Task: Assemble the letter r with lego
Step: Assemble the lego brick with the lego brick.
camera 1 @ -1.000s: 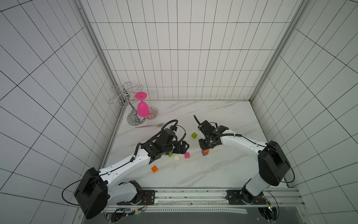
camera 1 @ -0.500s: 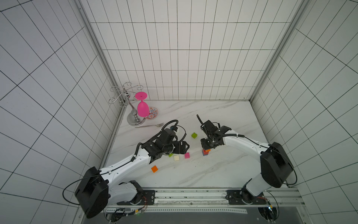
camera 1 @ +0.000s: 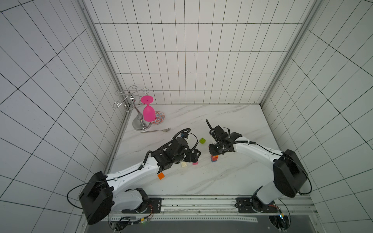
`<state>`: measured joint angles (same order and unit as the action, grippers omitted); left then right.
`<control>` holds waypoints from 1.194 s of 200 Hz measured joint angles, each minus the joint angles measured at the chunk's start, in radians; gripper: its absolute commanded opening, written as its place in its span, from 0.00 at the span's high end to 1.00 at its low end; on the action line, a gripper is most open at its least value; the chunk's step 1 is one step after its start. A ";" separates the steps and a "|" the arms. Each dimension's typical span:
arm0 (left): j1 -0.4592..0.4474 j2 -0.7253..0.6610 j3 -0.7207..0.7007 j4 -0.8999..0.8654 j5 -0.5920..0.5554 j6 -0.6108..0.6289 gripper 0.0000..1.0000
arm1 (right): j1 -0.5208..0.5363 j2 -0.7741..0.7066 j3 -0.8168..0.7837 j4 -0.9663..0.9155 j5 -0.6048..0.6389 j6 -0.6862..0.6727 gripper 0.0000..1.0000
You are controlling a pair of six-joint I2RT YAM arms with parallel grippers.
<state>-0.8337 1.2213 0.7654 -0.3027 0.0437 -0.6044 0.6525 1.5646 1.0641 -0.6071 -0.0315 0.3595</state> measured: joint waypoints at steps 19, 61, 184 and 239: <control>-0.023 0.000 0.000 0.008 -0.027 0.007 0.03 | 0.000 -0.001 -0.002 0.007 0.000 0.005 1.00; -0.042 0.000 0.000 0.015 -0.050 0.019 0.03 | 0.000 -0.001 -0.014 0.014 0.003 0.021 1.00; -0.043 0.001 0.000 0.015 -0.051 0.030 0.03 | -0.005 0.001 -0.031 0.050 -0.001 0.024 1.00; -0.043 0.002 0.000 0.016 -0.050 0.034 0.03 | -0.005 0.009 -0.031 0.060 -0.018 -0.014 1.00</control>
<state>-0.8764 1.2228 0.7650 -0.2871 -0.0067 -0.5709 0.6479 1.5738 1.0332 -0.5472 -0.0494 0.3450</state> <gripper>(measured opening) 0.971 0.341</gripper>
